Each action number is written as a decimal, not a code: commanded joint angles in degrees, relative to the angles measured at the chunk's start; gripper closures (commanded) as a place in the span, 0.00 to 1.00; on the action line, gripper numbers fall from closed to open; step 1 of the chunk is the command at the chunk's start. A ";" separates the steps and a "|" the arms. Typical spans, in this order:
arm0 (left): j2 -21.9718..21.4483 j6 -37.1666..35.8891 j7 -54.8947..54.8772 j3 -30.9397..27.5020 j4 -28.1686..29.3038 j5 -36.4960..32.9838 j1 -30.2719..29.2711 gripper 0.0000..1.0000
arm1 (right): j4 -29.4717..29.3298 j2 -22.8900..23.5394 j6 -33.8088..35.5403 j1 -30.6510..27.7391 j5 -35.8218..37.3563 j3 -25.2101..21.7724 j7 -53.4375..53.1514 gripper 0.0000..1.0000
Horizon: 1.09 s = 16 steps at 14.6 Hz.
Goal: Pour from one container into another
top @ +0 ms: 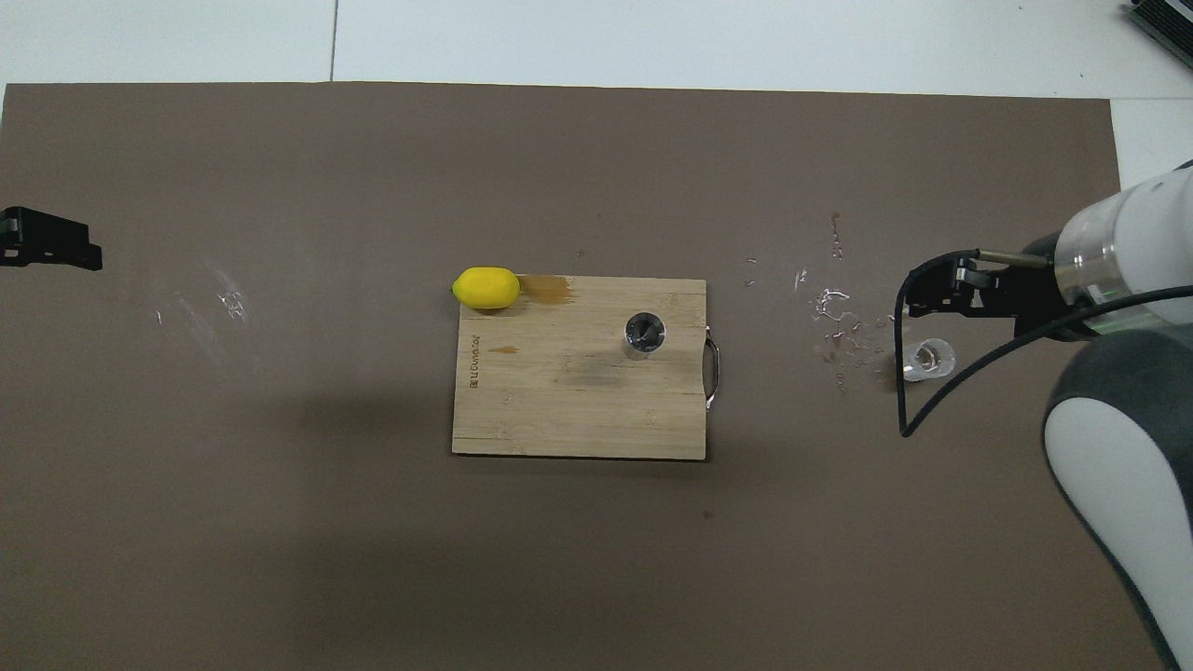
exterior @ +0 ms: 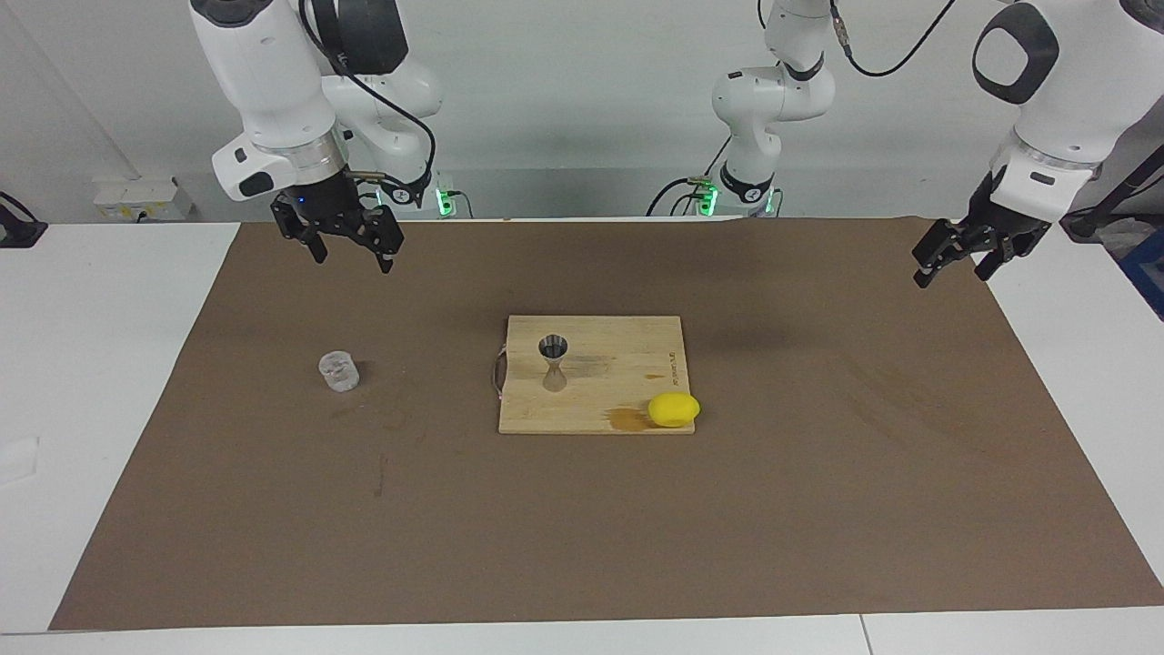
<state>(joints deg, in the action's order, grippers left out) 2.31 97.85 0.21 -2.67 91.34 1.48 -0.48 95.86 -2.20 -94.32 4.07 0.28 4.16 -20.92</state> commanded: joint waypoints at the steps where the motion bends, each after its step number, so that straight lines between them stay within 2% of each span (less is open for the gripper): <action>1: -1.51 -0.38 0.58 -0.40 1.38 0.46 0.39 0.00 | -3.31 1.06 3.52 -0.46 0.51 -0.21 3.06 0.00; 4: -1.51 -0.46 0.58 -0.49 1.21 0.46 0.30 0.00 | -5.86 1.06 6.33 -0.73 0.51 -0.38 5.18 0.00; 8: -2.39 -0.99 0.40 -0.49 1.38 0.46 -0.05 0.00 | -5.60 0.53 8.18 -0.82 0.42 -0.74 9.39 0.00; 16: -2.48 -0.99 0.58 -0.49 1.56 0.46 0.22 0.00 | -4.63 -0.35 8.89 -0.91 0.42 -0.74 10.54 0.00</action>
<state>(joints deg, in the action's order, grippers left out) 1.40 97.14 0.23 -2.99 91.34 1.48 -0.50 91.44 -2.19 -86.42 3.84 0.28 3.22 -11.95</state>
